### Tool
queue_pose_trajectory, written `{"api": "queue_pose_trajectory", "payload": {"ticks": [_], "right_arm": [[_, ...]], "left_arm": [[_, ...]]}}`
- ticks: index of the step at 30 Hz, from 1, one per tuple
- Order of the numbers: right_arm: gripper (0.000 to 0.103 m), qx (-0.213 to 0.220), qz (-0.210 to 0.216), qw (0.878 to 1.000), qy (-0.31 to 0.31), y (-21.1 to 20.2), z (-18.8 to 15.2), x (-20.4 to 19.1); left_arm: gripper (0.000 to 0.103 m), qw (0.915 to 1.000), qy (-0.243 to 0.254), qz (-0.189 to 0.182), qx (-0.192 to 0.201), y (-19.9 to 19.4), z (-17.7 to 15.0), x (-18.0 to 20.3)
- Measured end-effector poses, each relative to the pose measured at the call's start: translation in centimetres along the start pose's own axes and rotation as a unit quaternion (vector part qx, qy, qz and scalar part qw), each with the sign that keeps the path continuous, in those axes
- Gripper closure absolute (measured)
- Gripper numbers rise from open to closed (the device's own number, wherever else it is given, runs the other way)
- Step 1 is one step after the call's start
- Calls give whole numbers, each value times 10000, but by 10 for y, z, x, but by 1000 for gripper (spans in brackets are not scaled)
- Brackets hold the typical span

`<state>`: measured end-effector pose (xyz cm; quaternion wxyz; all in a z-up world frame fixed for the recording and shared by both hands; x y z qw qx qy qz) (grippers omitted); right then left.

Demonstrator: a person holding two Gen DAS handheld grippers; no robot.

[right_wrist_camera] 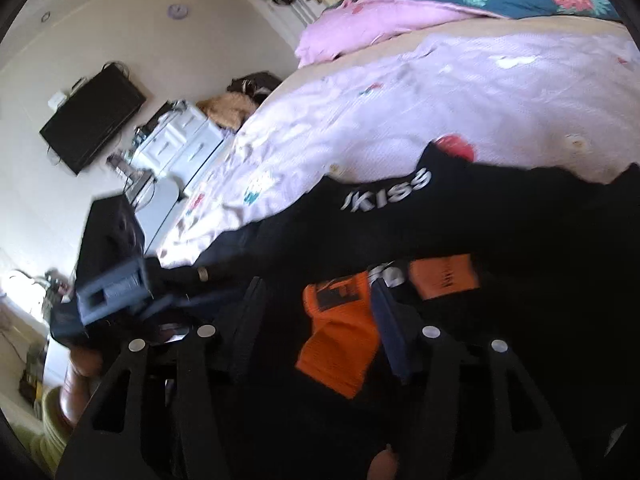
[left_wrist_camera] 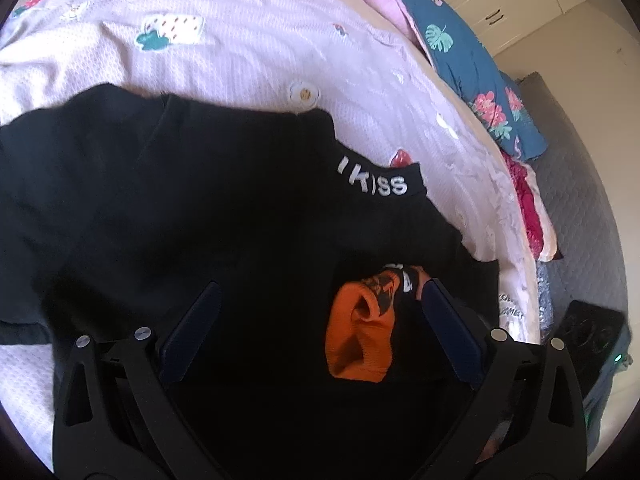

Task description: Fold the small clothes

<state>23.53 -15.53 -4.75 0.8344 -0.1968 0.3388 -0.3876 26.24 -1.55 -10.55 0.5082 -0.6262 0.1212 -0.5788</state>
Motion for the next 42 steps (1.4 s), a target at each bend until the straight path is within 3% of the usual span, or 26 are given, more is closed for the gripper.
{"api": "queue_pose_trajectory", "payload": {"ticks": [2, 4, 7, 12, 14, 15, 16, 22, 31, 37, 42], "right_arm": [[50, 26, -309, 9995, 25, -11, 2, 14], [50, 51, -568, 9984, 54, -18, 4, 27], [50, 108, -857, 9962, 131, -30, 5, 44], [49, 238, -1167, 9926, 237, -45, 6, 65], [49, 298, -1214, 9916, 324, -50, 7, 72], [49, 343, -1237, 9910, 379, -54, 8, 77], [49, 388, -1267, 9903, 418, -59, 8, 81], [50, 752, -1692, 9803, 681, -97, 12, 113], [50, 1044, -2000, 9705, 846, -124, 14, 133], [50, 880, -2320, 9662, 693, -122, 12, 137], [50, 823, -2289, 9681, 609, -115, 12, 134]], "left_arm": [[9, 9999, 84, -30, -47, 4, -6, 5], [17, 9997, 205, -77, -141, 12, -16, 12], [38, 9991, 308, -60, -268, 25, -27, 20], [49, 9974, 636, 123, -301, 45, -37, 36], [69, 9956, 869, 258, -232, 51, -38, 44], [88, 9951, 939, 212, -232, 52, -39, 48], [96, 9947, 994, 98, -261, 52, -40, 55], [97, 9918, 1157, -530, -53, 20, -38, 82], [97, 9826, 1212, -1324, 483, -68, -23, 112], [97, 9826, 1109, -1309, 713, -92, -16, 99], [97, 9875, 871, -1107, 705, -87, -7, 70]]}}
Point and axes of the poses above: each gripper's, at about its wrist camera, not at the fingertips, and y roughly the way its jaws point, x to its right, z to its top, the point moved 9 cm from there along y, roughly the way its jaws point, and after that the axes turned 14 degrees about -y, right-handed, at the moved point
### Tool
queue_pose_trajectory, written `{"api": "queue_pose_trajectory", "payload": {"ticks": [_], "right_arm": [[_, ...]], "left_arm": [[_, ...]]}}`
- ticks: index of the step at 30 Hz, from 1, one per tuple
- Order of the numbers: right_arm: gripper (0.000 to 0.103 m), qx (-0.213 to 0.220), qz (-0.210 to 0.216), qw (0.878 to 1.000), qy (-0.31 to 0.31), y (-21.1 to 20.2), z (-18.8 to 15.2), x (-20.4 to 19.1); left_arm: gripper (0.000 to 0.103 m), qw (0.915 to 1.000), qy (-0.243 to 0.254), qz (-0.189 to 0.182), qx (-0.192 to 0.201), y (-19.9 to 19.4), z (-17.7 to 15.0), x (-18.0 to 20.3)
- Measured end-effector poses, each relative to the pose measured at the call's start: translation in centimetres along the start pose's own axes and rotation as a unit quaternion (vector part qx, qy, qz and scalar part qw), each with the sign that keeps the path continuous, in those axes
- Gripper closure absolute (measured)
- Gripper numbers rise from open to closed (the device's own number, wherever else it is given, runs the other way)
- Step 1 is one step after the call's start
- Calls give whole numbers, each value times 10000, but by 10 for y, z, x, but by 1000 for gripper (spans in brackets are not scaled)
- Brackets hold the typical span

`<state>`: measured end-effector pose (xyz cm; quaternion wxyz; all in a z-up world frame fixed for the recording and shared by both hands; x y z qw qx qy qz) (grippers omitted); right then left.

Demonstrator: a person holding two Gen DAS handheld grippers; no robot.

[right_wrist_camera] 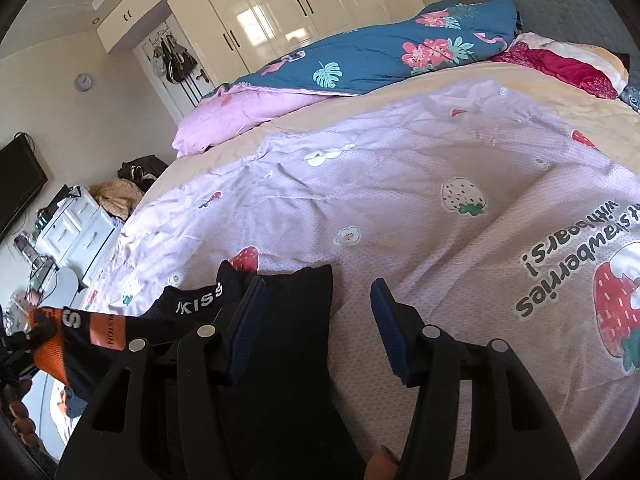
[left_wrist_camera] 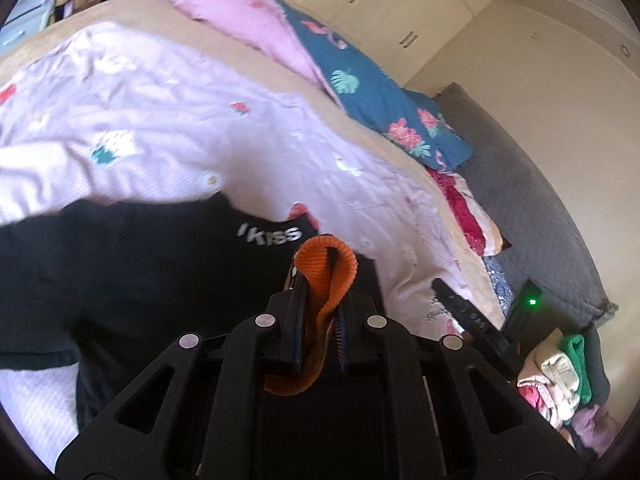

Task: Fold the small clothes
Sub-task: 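Lay the cuff on the shirt body and open the left tool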

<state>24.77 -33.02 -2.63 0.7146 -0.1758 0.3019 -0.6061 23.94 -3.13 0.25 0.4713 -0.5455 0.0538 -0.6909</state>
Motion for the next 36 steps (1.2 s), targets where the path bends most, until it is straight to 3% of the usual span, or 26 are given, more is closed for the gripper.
{"api": "queue_pose_trajectory", "payload": {"ticks": [15, 19, 24, 31, 33, 36], "right_arm": [[49, -291, 235, 9973, -633, 16, -10, -43], [50, -359, 301, 9957, -804, 20, -14, -55], [50, -494, 326, 9935, -968, 26, -21, -65], [46, -695, 490, 9865, -1400, 30, -37, -94], [45, -778, 531, 9838, -1527, 31, -43, -101], [35, -911, 547, 9820, -1559, 32, -52, -105]], "left_arm": [[95, 9964, -312, 774, -154, 13, -4, -71], [88, 9940, -192, 1079, 54, 6, 0, -81], [88, 9899, 36, 1369, 363, -9, 11, -83], [68, 9888, 168, 1470, -204, 27, -19, -87], [61, 9841, 260, 1709, -410, 40, -33, -97], [55, 9769, 331, 2044, -521, 48, -45, -118]]}}
Point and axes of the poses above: each gripper's, at about its wrist camera, not at the fingertips, and y roughly the way its jaws point, x to its right, z to its top, the point moved 9 cm from there along y, roughly the way its jaws point, and after that the axes turned 14 degrees about -y, right-handed, at the moved point
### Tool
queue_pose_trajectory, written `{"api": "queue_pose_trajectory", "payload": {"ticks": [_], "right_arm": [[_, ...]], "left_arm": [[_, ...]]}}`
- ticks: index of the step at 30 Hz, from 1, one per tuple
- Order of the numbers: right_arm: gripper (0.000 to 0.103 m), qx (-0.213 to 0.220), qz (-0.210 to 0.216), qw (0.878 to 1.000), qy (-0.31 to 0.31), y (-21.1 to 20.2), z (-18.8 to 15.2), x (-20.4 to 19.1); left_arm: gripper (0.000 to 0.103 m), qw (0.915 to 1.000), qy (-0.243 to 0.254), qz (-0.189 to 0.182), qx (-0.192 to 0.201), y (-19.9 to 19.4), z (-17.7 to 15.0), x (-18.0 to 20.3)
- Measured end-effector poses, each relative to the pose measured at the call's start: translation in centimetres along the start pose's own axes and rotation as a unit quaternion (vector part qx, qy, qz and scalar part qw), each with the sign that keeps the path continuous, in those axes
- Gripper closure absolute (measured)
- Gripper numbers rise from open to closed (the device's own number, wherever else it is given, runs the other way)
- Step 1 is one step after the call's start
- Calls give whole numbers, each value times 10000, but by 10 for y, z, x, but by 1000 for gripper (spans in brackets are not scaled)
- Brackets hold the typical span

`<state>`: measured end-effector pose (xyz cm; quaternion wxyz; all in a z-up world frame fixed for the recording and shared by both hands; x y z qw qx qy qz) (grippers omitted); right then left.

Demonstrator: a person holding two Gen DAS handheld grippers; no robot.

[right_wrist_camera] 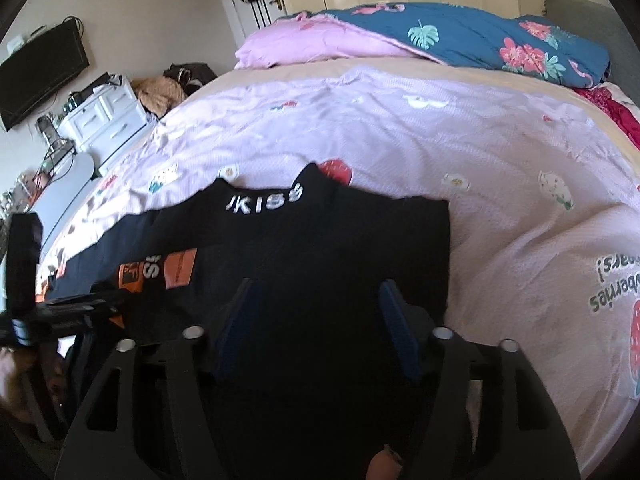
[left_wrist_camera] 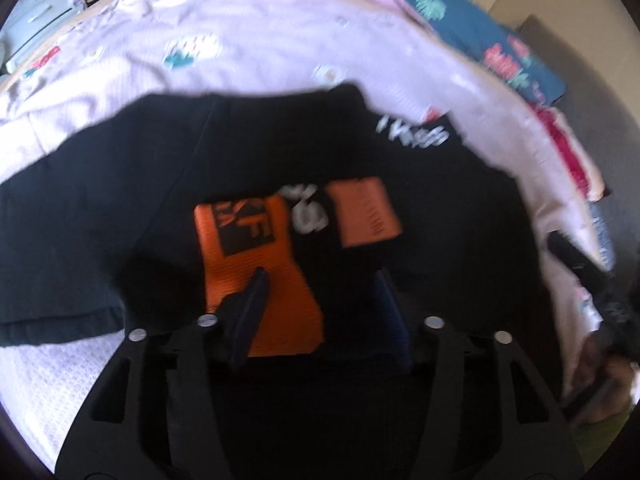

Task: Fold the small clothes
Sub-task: 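Lay the cuff on the shirt body and open the left tool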

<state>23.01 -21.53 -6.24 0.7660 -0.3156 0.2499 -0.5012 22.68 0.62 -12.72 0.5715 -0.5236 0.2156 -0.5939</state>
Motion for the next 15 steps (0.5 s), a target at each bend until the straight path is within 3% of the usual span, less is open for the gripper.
{"api": "queue_pose_trajectory", "payload": {"ticks": [5, 9, 15], "right_arm": [[27, -281, -104, 9995, 84, 10, -15, 0], [26, -876, -474, 9948, 218, 28, -44, 11], [18, -636, -206, 9962, 558, 20, -50, 11]], "left_arm": [[55, 9998, 177, -128, 41, 0, -5, -7], [53, 9996, 114, -241, 45, -5, -7, -10], [46, 9996, 138, -239, 54, -11, -9, -7]]}}
Point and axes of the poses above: each gripper's, at about its wrist camera, not at the fingertips, and y roughly the way its jaws point, x to its right, z to its top, the point moved 9 cm from there along y, roughly the way its jaws point, and after that the axes turned 14 degrees about -y, right-handed, at the moved point
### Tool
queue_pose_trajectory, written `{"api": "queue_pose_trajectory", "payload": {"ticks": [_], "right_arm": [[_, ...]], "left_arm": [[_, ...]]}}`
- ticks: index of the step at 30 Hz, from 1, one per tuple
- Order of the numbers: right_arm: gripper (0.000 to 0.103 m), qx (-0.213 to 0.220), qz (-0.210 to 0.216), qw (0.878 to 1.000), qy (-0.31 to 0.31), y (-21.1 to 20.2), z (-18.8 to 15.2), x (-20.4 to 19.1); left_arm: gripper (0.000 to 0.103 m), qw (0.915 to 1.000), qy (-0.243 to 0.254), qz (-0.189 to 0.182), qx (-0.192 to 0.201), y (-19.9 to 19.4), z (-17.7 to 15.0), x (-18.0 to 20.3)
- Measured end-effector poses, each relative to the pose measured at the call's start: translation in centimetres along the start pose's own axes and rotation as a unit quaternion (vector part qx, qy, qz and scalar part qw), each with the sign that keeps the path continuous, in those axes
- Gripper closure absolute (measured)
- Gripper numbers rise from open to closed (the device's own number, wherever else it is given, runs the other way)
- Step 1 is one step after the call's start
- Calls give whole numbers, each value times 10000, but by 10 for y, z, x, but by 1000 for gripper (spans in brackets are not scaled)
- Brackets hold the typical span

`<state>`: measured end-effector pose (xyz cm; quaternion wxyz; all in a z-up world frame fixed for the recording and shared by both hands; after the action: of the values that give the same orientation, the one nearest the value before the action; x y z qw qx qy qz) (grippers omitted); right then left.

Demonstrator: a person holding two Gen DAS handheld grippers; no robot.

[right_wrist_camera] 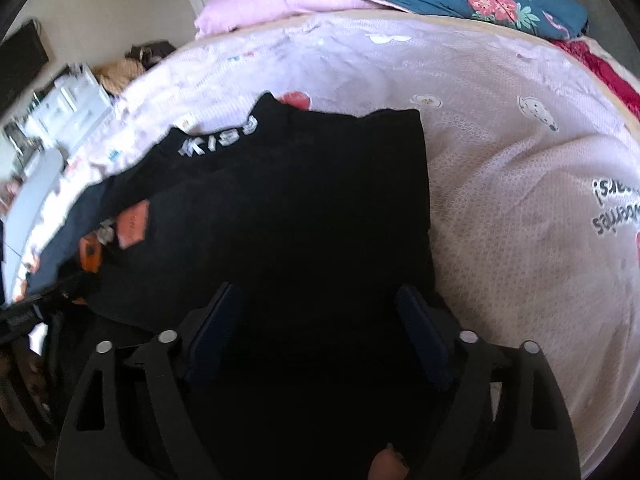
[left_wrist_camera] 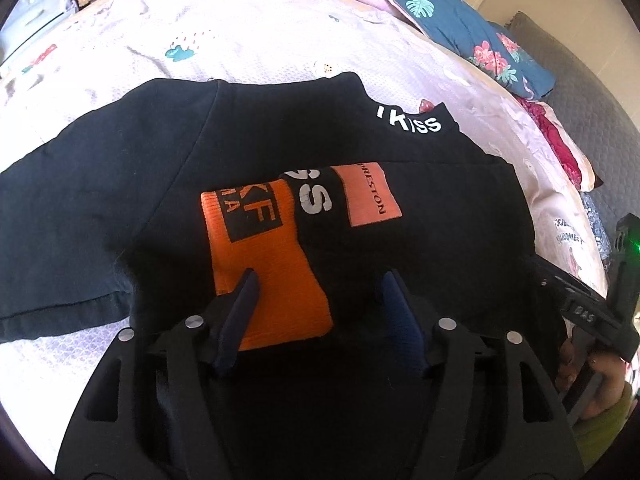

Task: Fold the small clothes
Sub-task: 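Lay the cuff on the shirt body and open the left tool, then move the left tool to the other orange cuff and grasp it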

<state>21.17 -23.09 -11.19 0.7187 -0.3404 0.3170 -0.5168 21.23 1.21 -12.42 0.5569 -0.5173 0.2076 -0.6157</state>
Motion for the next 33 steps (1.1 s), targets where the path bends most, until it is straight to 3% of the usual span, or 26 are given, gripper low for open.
{"api": "queue_pose_trajectory", "payload": {"ticks": [8, 12, 18, 33], "right_arm": [[4, 376, -8, 9993, 77, -28, -6, -15], [4, 483, -54, 9988, -25, -39, -6, -27], [4, 593, -34, 9981, -166, -49, -4, -46], [4, 743, 122, 9949, -664, -63, 14, -107]], "left_arm": [[34, 9998, -96, -128, 80, -17, 0, -1], [21, 9996, -160, -144, 190, -28, 4, -7], [10, 9987, -340, -106, 368, -45, 9, -25], [9, 9939, -656, 57, 883, -91, 23, -68]]}}
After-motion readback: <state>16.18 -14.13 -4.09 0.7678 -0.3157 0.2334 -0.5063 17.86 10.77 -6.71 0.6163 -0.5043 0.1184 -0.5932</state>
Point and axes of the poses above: each gripper's, at about its wrist camera, not at the fingertips, and y roughly the way its jaws point, x to its right, z to its top, the point moved 9 cm from there along y, roughly the way its jaws point, and after that the axes turned 14 degrees about -y, right-handed, at the moved point
